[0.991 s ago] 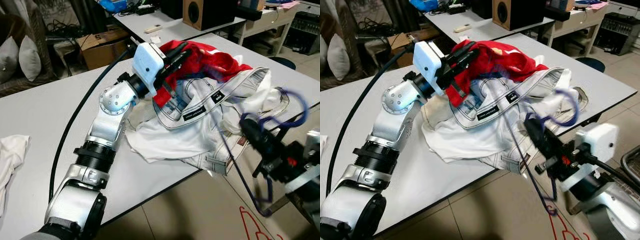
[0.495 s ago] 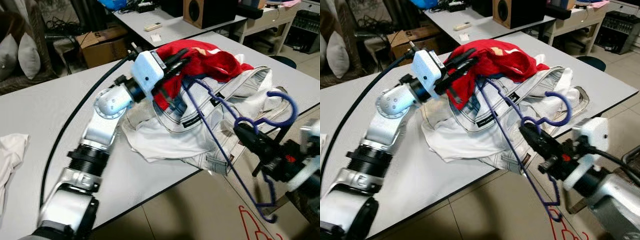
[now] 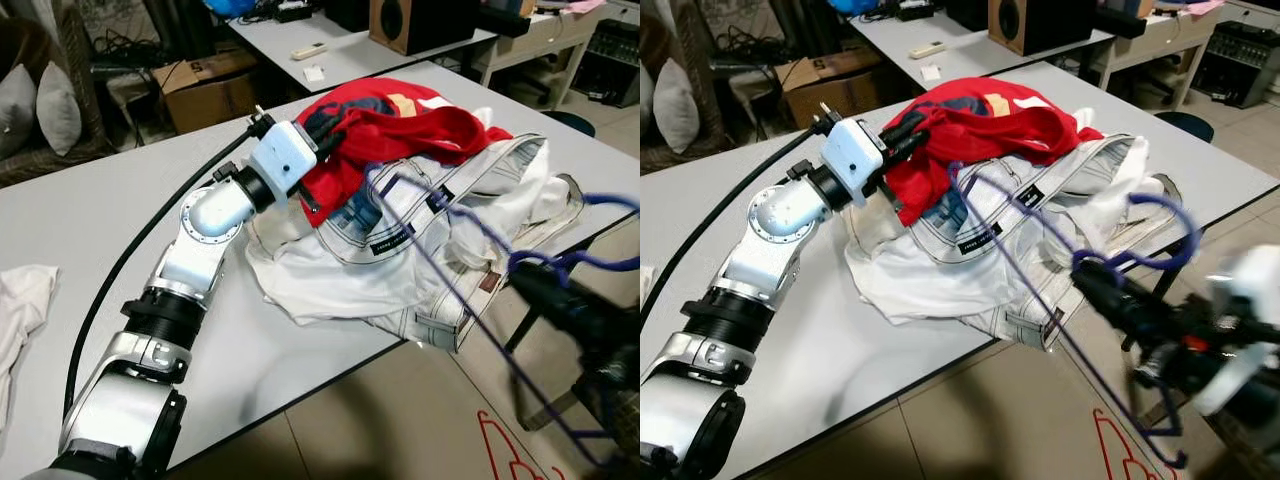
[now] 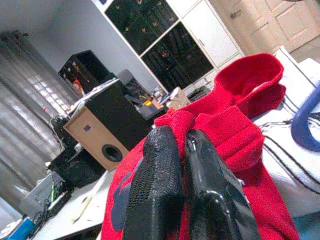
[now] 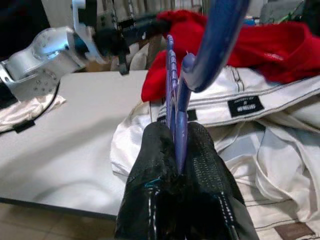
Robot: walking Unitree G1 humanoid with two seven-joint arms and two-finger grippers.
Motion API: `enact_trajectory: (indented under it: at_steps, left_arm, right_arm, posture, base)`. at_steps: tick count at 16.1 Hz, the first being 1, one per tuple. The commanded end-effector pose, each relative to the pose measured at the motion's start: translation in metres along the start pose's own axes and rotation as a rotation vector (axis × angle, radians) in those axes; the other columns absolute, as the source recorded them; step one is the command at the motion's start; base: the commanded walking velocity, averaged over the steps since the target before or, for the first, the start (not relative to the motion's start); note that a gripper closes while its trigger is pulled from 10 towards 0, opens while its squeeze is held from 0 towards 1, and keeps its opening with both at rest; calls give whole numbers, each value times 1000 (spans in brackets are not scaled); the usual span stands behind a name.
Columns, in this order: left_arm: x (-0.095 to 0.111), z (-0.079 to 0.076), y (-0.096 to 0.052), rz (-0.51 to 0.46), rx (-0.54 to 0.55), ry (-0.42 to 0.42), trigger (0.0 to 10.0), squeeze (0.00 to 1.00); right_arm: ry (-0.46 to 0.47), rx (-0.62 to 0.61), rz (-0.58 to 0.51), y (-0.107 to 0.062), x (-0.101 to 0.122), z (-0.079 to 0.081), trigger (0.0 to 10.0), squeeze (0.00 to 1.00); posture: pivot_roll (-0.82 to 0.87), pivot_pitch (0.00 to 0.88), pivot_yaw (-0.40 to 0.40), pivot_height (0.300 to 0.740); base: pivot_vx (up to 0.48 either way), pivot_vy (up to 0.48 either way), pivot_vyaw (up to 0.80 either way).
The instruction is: Hang hanger
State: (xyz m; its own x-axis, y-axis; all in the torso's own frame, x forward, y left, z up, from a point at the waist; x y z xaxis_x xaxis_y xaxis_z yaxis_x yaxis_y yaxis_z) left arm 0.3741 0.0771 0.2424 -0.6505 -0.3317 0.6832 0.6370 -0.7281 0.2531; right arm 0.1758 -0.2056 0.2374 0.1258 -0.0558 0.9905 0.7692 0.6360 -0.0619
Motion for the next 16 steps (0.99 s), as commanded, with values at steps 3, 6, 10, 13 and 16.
enact_trajectory:
  at_steps: [3,6,10,13,16]
  left_arm:
    - [-19,-5,-6,59,-26,-63,0,0]
    - [-13,0,-13,11,-58,-36,0,0]
    - [-5,2,-15,-24,-67,-4,0,0]
    - [9,-1,-16,-91,-90,4,0,0]
    - [23,-7,-15,-143,-111,13,0,0]
  right_arm:
    - [-16,77,45,-9,3,9,10000,0]
    - [-61,-74,18,-11,13,-19,10000,0]
    - [-66,-91,-19,-12,20,-26,10000,0]
    - [-54,-91,-23,-8,19,-30,10000,0]
    - [-51,-81,-30,0,18,-34,10000,0]
  posture:
    - [-164,19,117,740]
    - [-160,17,113,740]
    - [-153,15,110,740]
    - [-146,19,111,740]
    - [-139,21,112,740]
  base:
    - [0,0,0]
    - [0,0,0]
    - [0,0,0]
    - [0,0,0]
    - [0,0,0]
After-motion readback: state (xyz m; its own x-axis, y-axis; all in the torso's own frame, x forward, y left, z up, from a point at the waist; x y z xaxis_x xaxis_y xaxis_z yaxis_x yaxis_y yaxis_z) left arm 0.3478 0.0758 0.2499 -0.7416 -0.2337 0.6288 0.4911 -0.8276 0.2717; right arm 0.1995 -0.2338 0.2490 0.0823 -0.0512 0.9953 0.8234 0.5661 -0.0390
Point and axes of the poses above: a point about 5 cm out from each wrist's last joint towards the gripper, its own y axis pointing out of the wrist towards the gripper, its own x axis along the axis of the wrist's last joint, z = x × y, the point moved 3 cm from there along y, pointing out of the wrist towards the gripper, and after that the axes turned 5 degrees about y, right-handed, at the moved point
